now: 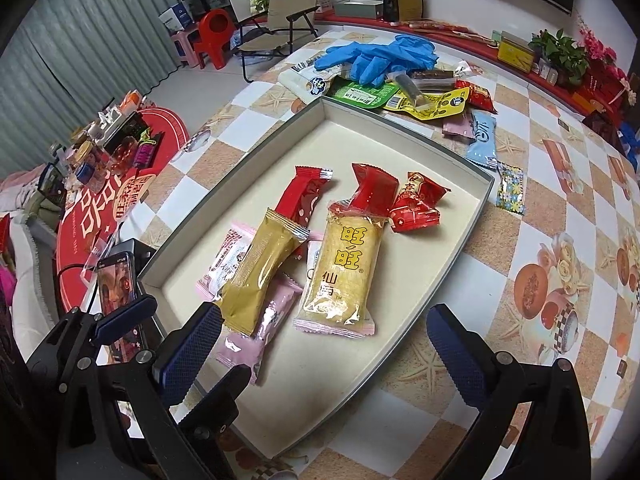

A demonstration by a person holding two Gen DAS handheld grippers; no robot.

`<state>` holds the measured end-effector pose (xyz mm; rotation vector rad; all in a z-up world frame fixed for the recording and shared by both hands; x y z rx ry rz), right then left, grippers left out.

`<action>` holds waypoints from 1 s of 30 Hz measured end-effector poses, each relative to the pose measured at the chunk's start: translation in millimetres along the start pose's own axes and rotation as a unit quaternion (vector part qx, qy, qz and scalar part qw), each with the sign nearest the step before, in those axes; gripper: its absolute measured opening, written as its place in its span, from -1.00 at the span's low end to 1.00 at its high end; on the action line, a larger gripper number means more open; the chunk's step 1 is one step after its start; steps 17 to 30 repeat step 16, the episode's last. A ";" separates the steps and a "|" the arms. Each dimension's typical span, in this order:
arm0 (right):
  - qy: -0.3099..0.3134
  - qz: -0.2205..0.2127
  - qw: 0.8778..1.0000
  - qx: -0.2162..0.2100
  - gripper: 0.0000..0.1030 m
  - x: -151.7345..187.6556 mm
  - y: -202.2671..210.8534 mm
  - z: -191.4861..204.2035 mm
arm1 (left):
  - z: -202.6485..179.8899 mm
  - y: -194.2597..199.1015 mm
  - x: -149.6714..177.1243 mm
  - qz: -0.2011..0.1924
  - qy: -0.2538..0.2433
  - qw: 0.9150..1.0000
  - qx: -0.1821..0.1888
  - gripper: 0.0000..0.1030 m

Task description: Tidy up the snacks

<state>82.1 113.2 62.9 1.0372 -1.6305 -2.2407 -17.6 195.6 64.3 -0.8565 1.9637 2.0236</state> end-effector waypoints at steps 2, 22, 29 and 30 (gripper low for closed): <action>-0.001 0.000 1.000 0.000 1.00 0.0 0.6 -0.5 | -0.7 -0.3 0.2 0.002 0.001 1.000 0.002 0.72; -0.006 -0.009 1.000 -0.003 1.00 3.6 11.1 -5.4 | -5.3 6.3 4.3 0.001 0.003 1.000 0.000 0.72; -0.006 -0.009 1.000 -0.003 1.00 3.6 11.1 -5.4 | -5.3 6.3 4.3 0.001 0.003 1.000 0.000 0.72; -0.006 -0.009 1.000 -0.003 1.00 3.6 11.1 -5.4 | -5.3 6.3 4.3 0.001 0.003 1.000 0.000 0.72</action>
Point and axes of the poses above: each gripper's, at about its wrist camera, not at the fingertips, and y roughly against the way its jaws point, z to its left, x to its underside, the point moved 1 cm from there along -y, roughly the way its jaws point, and after that the axes turned 1 degree about y, right-handed, at the moved point
